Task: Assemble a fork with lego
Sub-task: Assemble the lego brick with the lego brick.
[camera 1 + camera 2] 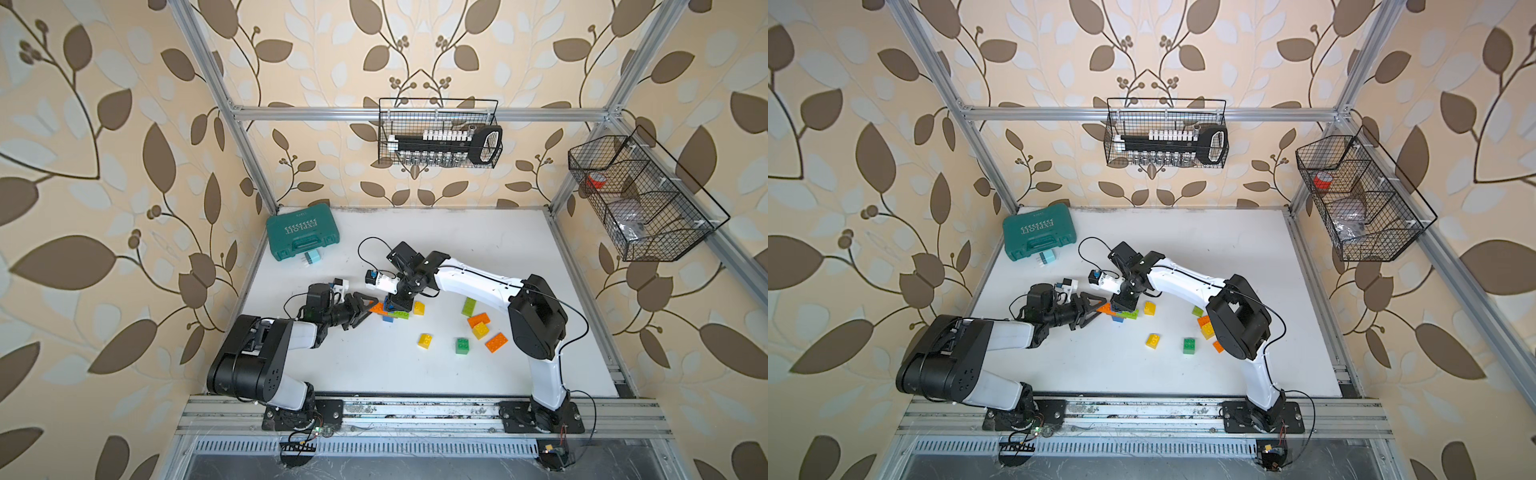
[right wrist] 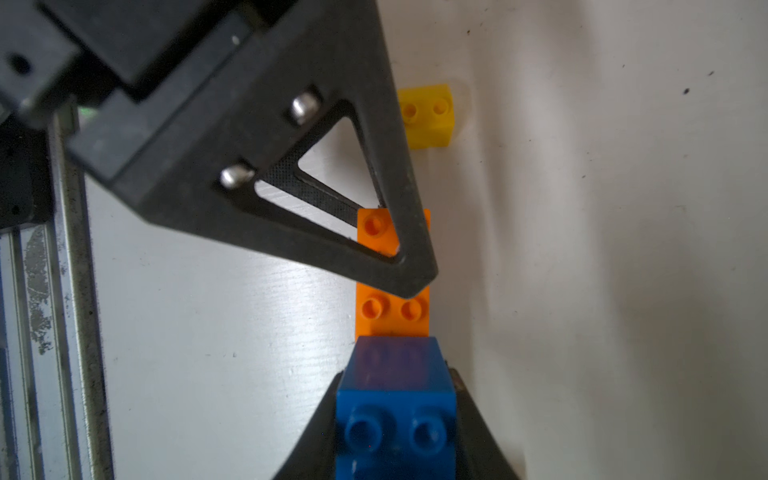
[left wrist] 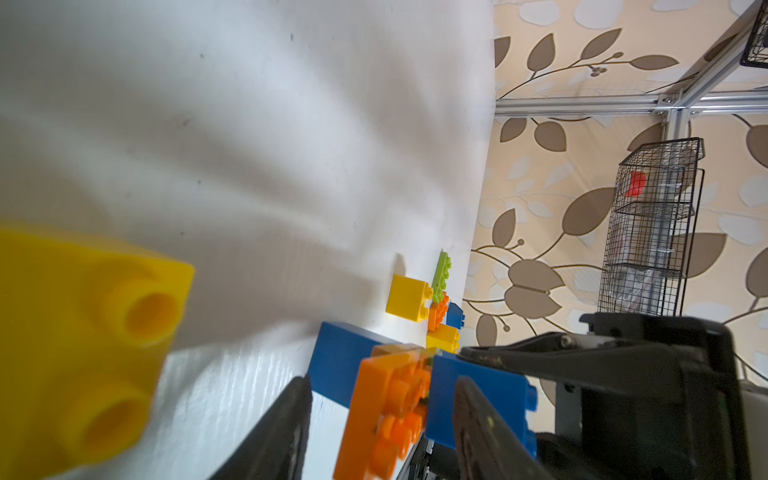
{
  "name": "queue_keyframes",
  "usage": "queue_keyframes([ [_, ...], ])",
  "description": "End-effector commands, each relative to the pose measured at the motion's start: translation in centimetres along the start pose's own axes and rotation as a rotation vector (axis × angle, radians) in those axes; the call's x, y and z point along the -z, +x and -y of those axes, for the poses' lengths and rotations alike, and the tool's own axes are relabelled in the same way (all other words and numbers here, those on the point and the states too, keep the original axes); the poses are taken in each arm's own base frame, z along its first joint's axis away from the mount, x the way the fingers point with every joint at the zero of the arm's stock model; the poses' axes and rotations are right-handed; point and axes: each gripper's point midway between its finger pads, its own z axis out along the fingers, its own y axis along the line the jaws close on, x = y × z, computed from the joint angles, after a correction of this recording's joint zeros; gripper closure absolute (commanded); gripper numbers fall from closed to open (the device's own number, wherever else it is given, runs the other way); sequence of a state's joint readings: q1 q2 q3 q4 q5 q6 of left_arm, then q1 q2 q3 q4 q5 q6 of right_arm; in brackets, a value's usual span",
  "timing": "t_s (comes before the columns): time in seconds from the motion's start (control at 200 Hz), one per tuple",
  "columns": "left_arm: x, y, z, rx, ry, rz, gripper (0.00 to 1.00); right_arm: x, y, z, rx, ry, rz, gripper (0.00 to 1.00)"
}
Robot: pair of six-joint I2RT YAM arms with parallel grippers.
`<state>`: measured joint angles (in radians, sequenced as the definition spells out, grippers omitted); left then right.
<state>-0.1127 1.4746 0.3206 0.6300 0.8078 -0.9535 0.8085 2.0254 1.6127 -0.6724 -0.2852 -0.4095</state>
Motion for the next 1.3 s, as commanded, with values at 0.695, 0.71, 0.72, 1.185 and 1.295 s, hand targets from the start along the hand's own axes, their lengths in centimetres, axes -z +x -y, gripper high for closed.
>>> queue_keyframes([
  [0.695,0.0,0.5,-0.2,-0.007,0.003,-0.003,0.43,-2.1,4.3,-0.9,0.023,-0.043,-0.198,0.76],
  [0.71,0.0,0.5,-0.2,-0.007,0.003,-0.001,0.43,-2.1,4.3,-0.9,0.021,-0.037,-0.199,0.76],
  [0.72,0.0,0.5,-0.2,-0.008,0.004,-0.001,0.43,-2.2,4.3,-0.8,0.020,-0.033,-0.199,0.76],
  [1.185,0.1,0.9,-0.3,0.001,0.012,-0.007,0.44,-2.1,3.7,-0.6,-0.010,0.107,-0.161,0.77],
  [1.295,0.0,1.1,-0.1,-0.008,0.024,-0.021,0.44,-2.1,3.9,-1.5,0.017,0.045,-0.143,0.78],
])
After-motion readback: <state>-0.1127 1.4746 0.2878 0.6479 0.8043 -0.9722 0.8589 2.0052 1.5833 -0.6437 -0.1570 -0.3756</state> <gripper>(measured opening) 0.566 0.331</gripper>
